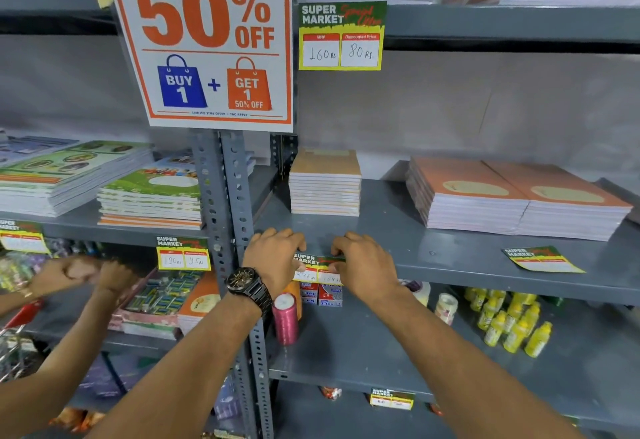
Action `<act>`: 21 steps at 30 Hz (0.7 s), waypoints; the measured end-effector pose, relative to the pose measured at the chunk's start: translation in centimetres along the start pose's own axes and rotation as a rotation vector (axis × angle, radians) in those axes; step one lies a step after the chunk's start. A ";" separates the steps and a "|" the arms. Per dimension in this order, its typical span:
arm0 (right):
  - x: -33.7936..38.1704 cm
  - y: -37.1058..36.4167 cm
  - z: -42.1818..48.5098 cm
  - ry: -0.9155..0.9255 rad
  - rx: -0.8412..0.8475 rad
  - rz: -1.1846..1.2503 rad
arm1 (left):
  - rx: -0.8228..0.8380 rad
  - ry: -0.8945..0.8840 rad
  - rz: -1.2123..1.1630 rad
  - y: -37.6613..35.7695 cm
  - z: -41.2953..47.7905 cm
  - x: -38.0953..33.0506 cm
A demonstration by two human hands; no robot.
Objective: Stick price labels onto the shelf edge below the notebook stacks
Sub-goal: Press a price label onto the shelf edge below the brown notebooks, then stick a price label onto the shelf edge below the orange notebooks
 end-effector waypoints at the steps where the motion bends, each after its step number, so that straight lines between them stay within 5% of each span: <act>1: 0.0 0.1 0.1 0.002 -0.007 0.005 | -0.002 0.000 0.000 0.0 0.0 -0.1; 6: -0.1 0.0 0.2 0.019 0.004 0.060 | 0.042 0.017 -0.017 -0.1 -0.3 -0.2; 10: -2.8 1.7 -1.0 0.059 -0.009 0.371 | 0.111 0.017 -0.266 0.0 -0.1 -1.6; 15: -12.9 9.0 -4.6 -0.129 -0.331 0.535 | 0.144 -0.131 -0.648 1.0 1.7 -9.0; 21: -28.3 13.4 -7.8 -0.470 -0.209 0.363 | 0.276 -0.197 -0.680 -0.1 6.1 -21.2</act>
Point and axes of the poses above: each hand's wrist, its own z-axis towards the middle knuckle, its own y-axis out of the back of the hand, x = y × z, the point moved 7 cm from there along z, towards the middle knuckle, and after that the axes turned 10 degrees about x, right-handed, at the moved point
